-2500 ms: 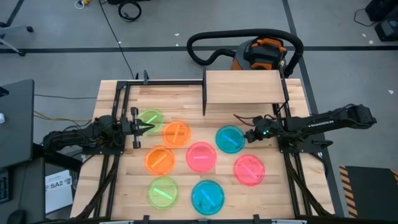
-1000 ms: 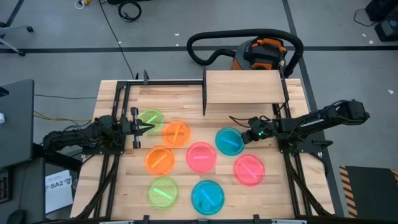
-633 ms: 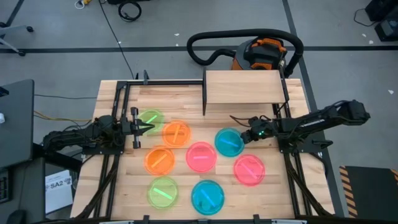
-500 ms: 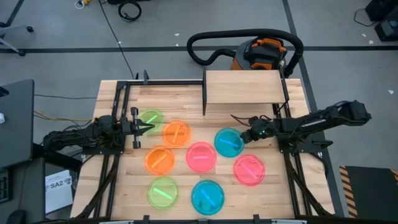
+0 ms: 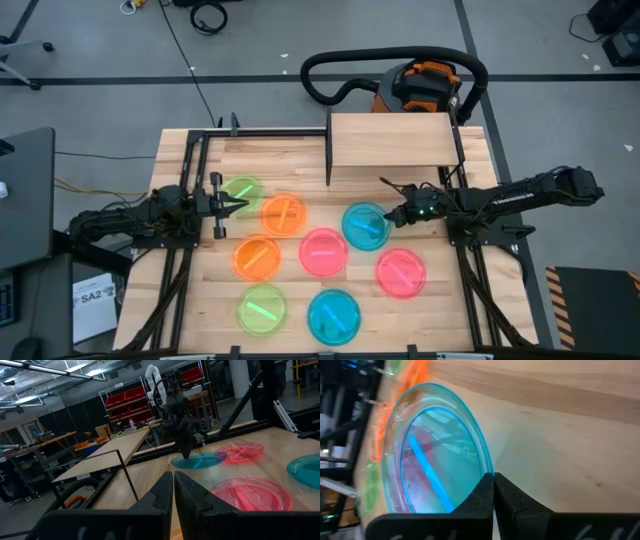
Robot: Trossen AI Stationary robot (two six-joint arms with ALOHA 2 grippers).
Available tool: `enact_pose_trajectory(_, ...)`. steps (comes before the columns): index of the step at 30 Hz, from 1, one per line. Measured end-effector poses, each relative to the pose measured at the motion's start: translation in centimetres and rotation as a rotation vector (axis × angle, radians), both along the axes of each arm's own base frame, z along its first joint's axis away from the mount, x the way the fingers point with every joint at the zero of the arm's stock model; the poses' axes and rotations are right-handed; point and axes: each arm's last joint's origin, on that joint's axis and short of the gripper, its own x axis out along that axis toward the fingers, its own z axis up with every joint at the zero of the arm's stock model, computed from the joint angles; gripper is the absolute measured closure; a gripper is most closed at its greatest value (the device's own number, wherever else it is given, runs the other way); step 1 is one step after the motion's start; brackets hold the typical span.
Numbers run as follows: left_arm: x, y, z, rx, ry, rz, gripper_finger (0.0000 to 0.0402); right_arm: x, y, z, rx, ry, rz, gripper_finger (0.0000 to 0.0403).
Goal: Place and stack plates onto a shelf
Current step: Put the top blue plate on the shelf
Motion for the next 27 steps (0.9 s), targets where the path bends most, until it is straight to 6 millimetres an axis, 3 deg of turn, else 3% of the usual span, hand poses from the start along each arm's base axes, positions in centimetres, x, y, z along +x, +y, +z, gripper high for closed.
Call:
enact_pose_trajectory(13,0.0,0.0,0.0,0.000,0.000,0.000,0.0377,0.5,0.1,3.2,0.001,-0.202,0.045,0.0398)
enact_pose_trajectory(20,0.0,0.0,0.0,0.000,0.000,0.000,0.0377,1.6,0.0,8.2,-0.100,-0.278,0.095,0.0398)
enact_pose_trajectory(27,0.0,0.0,0.0,0.000,0.000,0.000,0.0377,1.1,-0.4,14.2,-0.172,-0.146,0.096,0.0398)
